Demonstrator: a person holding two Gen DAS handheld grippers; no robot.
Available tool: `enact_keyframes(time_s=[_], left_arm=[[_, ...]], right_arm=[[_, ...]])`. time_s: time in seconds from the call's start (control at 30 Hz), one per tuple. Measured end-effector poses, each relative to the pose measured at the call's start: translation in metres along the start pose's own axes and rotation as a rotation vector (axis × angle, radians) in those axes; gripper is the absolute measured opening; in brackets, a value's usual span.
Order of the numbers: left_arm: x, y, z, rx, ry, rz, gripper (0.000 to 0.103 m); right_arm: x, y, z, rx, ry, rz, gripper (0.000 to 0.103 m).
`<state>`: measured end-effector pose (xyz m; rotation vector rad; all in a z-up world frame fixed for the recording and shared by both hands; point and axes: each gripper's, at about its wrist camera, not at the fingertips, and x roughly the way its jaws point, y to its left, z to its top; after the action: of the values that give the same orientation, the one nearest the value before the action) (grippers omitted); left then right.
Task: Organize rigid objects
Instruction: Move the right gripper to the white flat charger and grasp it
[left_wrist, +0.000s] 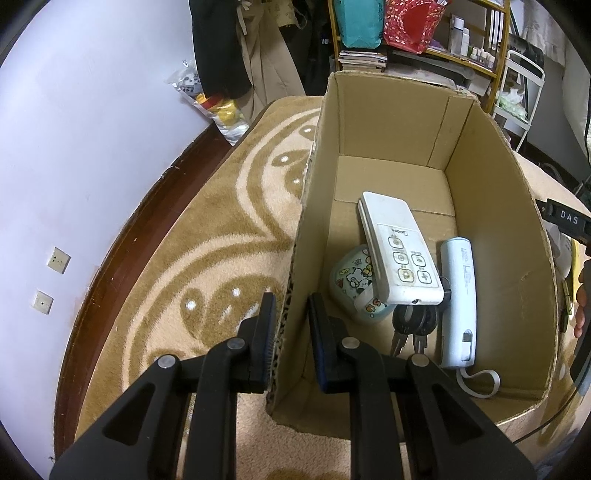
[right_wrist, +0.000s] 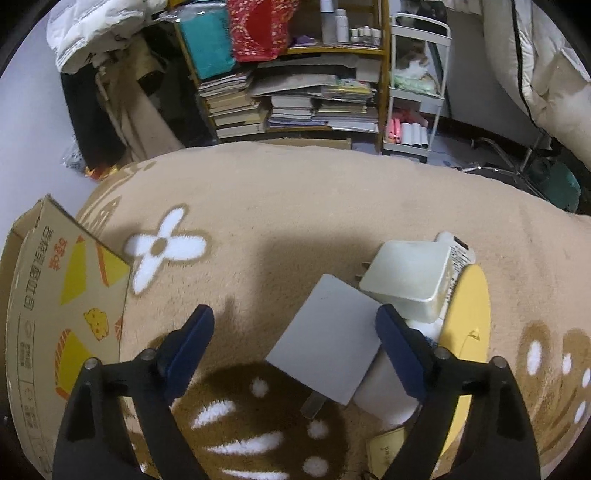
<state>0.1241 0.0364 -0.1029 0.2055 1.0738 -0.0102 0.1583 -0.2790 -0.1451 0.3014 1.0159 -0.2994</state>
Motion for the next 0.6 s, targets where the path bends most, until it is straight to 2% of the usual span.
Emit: enact_keyframes(time_s=[0.27,0.43,0.6], left_arm=[[0.0,0.0,0.0,-0.001,-0.001,0.0,0.017],[-0.001,0.0,0.0,-0.002,-0.002,0.003,0.017],[-0.001,0.0,0.0,-0.002,-0.003,0.0,0.017]], right_arm=[[0.0,0.005,-0.003,-0.03,0.018,-0.066,0.092],[0.004,0.009,-0.005,0.031,0.048,-0.123,0.092],[0.005,0.011,-0.009,0.04,0.028,-0.147,0.092]])
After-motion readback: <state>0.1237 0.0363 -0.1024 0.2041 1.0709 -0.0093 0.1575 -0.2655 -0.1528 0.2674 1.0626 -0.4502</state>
